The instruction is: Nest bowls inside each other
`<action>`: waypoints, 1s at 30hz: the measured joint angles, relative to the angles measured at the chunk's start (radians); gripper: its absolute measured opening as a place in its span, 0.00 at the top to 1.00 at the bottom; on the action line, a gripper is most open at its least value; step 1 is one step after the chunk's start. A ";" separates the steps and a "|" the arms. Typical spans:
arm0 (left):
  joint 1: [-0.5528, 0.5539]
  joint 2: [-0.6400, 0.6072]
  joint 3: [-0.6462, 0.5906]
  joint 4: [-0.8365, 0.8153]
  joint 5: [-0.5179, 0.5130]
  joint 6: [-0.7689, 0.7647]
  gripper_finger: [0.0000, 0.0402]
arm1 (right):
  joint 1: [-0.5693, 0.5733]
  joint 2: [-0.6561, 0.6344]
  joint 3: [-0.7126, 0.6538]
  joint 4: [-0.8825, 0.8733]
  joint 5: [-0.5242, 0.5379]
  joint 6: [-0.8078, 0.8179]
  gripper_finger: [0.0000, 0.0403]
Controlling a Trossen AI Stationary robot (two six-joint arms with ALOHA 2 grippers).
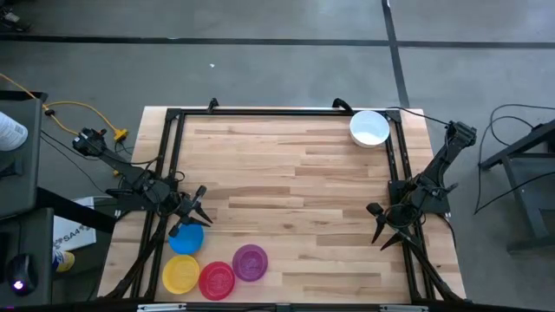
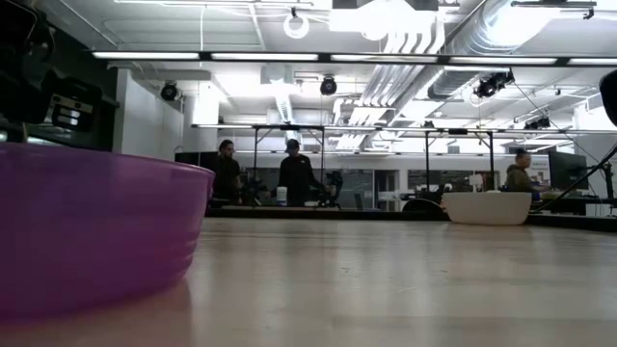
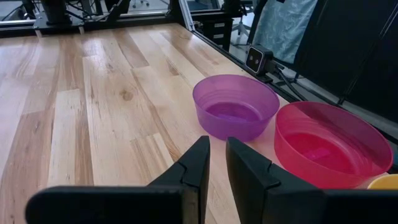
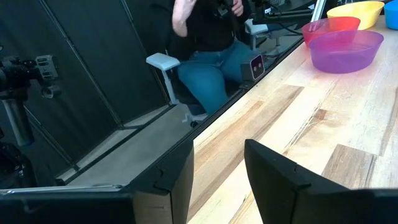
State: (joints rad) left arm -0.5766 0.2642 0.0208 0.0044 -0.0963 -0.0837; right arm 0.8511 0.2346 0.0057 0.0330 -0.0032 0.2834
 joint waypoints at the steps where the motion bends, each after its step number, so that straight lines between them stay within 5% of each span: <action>1: 0.000 0.000 0.000 0.000 0.000 0.000 0.87 | 0.000 0.000 0.000 0.000 0.000 0.000 0.66; 30: 0.000 0.003 0.039 0.132 -0.057 0.035 0.87 | 0.000 0.000 0.000 0.000 0.000 0.000 0.66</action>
State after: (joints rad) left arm -0.5762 0.2672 0.0594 0.1363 -0.1534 -0.0486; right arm 0.8509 0.2344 0.0059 0.0330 -0.0029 0.2833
